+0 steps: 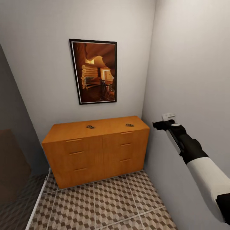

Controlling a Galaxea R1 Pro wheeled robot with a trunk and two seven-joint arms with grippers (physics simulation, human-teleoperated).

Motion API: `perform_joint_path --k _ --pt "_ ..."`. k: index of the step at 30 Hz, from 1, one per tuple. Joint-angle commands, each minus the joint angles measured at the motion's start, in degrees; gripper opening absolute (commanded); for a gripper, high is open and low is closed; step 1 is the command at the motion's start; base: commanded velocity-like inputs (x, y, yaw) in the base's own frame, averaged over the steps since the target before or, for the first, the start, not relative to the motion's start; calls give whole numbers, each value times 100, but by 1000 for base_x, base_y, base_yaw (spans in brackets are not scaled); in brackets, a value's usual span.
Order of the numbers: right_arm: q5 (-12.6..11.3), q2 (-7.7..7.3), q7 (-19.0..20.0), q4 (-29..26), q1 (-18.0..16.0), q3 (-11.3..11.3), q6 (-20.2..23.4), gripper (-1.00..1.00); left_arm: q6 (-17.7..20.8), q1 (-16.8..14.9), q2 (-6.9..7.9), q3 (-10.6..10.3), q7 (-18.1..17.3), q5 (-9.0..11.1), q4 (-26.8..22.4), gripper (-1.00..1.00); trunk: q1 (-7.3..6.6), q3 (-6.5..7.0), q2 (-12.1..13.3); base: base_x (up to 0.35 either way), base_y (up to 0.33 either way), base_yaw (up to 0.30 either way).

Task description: Take the four mousetraps from the cabinet in the bathroom and place them on the bathroom floor. Make sure all four end up on the same floor surface, and ensure that at least two of them are either under or directly next to the same bathroom sink.

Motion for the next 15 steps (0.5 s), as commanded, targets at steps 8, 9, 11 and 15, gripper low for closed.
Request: perform_joint_path --k 8,9,11,15 --pt "-40 -6 742 90 -299 25 84 100 -23 -9 -19 -51 2 58 20 100 1 -9 -7 0 0 0" --pt "-36 -6 822 91 -339 27 85 100 -23 -9 -21 -51 2 58 20 100 1 -9 -7 0 0 0" --pt "-9 -8 1142 95 -456 33 90 100 -21 -9 -23 -51 2 58 20 100 1 -9 -7 0 0 0" --pt "97 -28 2022 94 -550 45 92 100 -21 -9 -23 -51 2 58 20 100 1 -9 -7 0 0 0"
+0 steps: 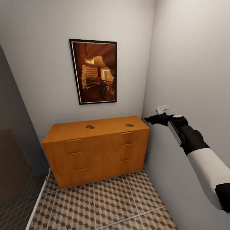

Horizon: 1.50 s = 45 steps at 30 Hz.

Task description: Take the four mousetraps from the cabinet in the bathroom and place them on the bathroom floor. Make sure all four end up on the same floor surface, and ensure that at least two of them are either under or directly next to the same bathroom sink.

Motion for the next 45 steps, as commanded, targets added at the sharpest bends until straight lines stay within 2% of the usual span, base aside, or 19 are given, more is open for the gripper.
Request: perform_joint_path --k 1,3,4,7,8,12,13,17,18,22,23,27,28,30,31,36,42,45 --pt "46 -12 414 -5 -23 21 31 100 -36 -9 -3 -52 2 57 21 100 1 -9 -7 0 0 0" --pt "195 -13 859 -6 -34 30 27 100 -36 -9 -3 -52 2 57 21 100 1 -9 -7 0 0 0" --pt "394 -13 1305 -6 -40 37 25 100 -36 -9 -5 -52 2 57 21 100 1 -9 -7 0 0 0" --pt "726 -12 1963 -4 -46 42 18 100 -37 -9 -6 -52 2 57 21 100 1 -9 -7 0 0 0" --pt "930 -14 2378 -1 -48 45 6 100 -36 -9 -7 -52 2 57 21 100 1 -9 -7 0 0 0" --pt "1252 -24 3080 -3 -51 50 -20 100 -36 -9 -8 -52 2 57 21 100 1 -9 -7 0 0 0" --pt "1378 -32 3355 -1 -51 53 -38 100 -36 -9 -8 -52 2 57 21 100 1 -9 -7 0 0 0" --pt "1610 -41 3803 -1 -52 56 -122 100 -36 -9 -8 -52 2 57 21 100 1 -9 -7 0 0 0" --pt "1733 -43 4002 0 -52 56 -178 100 -36 -9 -8 -52 2 57 21 100 1 -9 -7 0 0 0" --pt "2015 -46 4375 0 -52 60 -290 100 -36 -9 -8 -52 2 57 21 100 1 -9 -7 0 0 0" --pt "2174 -46 4561 1 -52 62 -343 100 -36 -9 -8 -52 2 57 21 100 1 -9 -7 0 0 0" --pt "2477 -47 4988 2 -52 79 -469 100 -37 -9 -8 -52 2 57 21 100 1 -9 -7 0 0 0" --pt "2583 -47 5252 -1 -52 87 -553 100 -37 -9 -8 -52 2 57 21 100 1 -9 -7 0 0 0" --pt "2652 -47 5561 -2 -52 92 -646 100 -38 -9 -8 -52 2 57 21 100 1 -9 -7 0 0 0" --pt "2696 -47 5891 -4 -52 96 -732 100 -37 -9 -8 -52 2 57 21 100 1 -9 -7 0 0 0" --pt "2763 -47 6743 -5 -52 95 -854 100 -36 -9 -8 -52 2 57 21 100 1 -9 -7 0 0 0" --pt "2795 -49 7138 -6 -52 93 -891 100 -37 -9 -7 -52 2 57 21 100 1 -9 -7 0 0 0" --pt "2798 -59 7191 -6 -52 93 -894 100 -36 -9 -7 -52 2 57 21 100 1 -9 -7 0 0 0"
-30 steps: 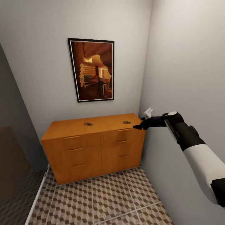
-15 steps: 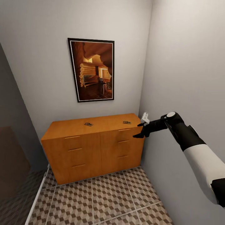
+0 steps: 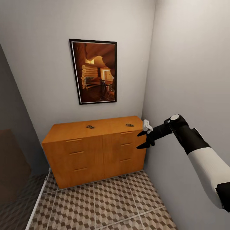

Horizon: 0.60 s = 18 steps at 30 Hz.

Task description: Take the four mousetraps from the cabinet in the bathroom and place them on the bathroom floor. Make sure all four end up on the same floor surface, and ensure that at least two of them are either under or directly next to the same bathroom sink.

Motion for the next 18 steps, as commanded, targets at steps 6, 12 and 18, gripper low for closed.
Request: perform_joint_path --k 6,12,18 --pt "8 -116 83 -4 -3 6 61 100 -35 -9 -3 -52 1 57 21 100 1 -9 -7 0 0 0" --pt "9 -211 89 41 -5 20 71 100 -36 -9 -3 -52 1 57 21 100 1 -9 -7 0 0 0" --pt "344 -226 84 109 -5 402 159 100 -36 -9 -3 -52 1 57 21 100 1 -9 -7 0 0 0"
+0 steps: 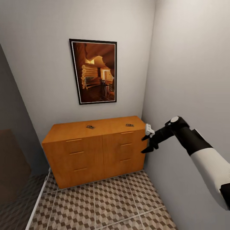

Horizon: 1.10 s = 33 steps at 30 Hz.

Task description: Take the four mousetraps from the cabinet in the bathroom and place them on the bathroom floor. Make sure all four end up on the same floor surface, and ensure that at least two of them are either under or directly next to the same bathroom sink.

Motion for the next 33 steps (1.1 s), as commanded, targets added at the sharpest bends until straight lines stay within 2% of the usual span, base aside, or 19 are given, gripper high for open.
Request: perform_joint_path --k 1,6,18,27,33 --pt "80 -5 24 -4 -6 64 87 100 -36 -9 -3 -52 1 58 21 100 1 -9 -7 0 0 0" --pt "352 -13 29 5 -6 222 229 100 -38 -9 -3 -52 1 58 21 100 1 -9 -7 0 0 0" --pt "890 -4 39 8 -6 285 317 100 -40 -9 -3 -52 1 58 21 100 1 -9 -7 0 0 0" --pt "996 1 40 8 -6 282 324 100 -43 -9 -3 -52 -6 58 151 100 1 -9 -7 12 0 0" --pt "1003 6 34 8 -6 279 326 100 -40 -9 -3 -52 1 58 201 100 1 -9 -7 195 0 0"
